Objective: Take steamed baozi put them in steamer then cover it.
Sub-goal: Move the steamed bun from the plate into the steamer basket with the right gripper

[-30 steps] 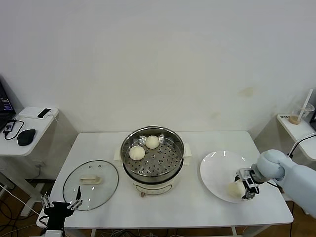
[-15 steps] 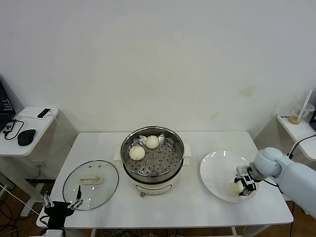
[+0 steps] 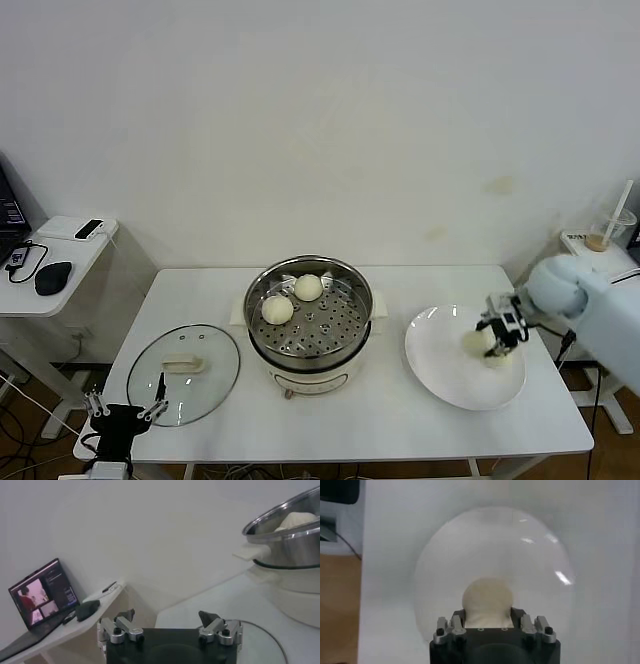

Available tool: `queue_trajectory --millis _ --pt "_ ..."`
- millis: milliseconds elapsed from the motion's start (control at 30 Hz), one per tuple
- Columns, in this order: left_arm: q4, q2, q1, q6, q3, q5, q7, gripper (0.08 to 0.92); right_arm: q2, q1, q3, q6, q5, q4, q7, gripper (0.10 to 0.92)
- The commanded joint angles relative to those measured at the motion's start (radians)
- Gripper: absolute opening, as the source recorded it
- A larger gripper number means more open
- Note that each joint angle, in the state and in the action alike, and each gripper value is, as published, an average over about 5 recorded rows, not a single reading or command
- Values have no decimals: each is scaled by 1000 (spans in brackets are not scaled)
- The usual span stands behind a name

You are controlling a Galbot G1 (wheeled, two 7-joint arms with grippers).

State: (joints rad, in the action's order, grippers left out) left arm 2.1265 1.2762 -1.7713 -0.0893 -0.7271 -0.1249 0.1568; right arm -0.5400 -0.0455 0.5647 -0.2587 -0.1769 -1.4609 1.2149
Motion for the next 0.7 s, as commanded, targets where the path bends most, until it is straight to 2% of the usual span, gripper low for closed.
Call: queue_trajectory --millis 33,400,700 --pt "0 -1 -1 1 3 1 3 823 -116 418 238 -12 115 15 12 576" --pt "7 1 -14 -3 -24 0 2 823 -405 645 434 -7 278 40 -75 577" --pt "22 10 -31 -2 -45 1 3 823 -513 597 521 112 330 27 -173 577"
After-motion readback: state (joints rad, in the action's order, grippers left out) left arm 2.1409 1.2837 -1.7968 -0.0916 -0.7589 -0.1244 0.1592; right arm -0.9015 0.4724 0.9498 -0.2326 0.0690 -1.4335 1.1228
